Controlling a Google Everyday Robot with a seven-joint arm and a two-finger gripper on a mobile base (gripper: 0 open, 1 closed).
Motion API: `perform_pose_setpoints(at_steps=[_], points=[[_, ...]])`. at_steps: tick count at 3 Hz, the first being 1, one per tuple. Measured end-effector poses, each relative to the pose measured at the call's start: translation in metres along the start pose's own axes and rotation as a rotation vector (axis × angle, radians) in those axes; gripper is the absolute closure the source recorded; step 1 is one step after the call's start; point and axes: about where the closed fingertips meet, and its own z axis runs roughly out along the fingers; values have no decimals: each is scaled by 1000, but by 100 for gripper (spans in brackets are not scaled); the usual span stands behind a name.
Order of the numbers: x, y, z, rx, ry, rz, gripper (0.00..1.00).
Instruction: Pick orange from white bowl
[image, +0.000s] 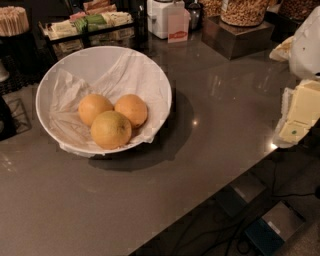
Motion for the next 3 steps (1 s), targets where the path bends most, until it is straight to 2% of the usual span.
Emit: perform_pose_setpoints(at_steps=[1,2,3], points=[[0,0,0,0,0,0,0],[-38,-19,8,39,-58,-72,0],[-84,-34,9,69,-153,-142,0]])
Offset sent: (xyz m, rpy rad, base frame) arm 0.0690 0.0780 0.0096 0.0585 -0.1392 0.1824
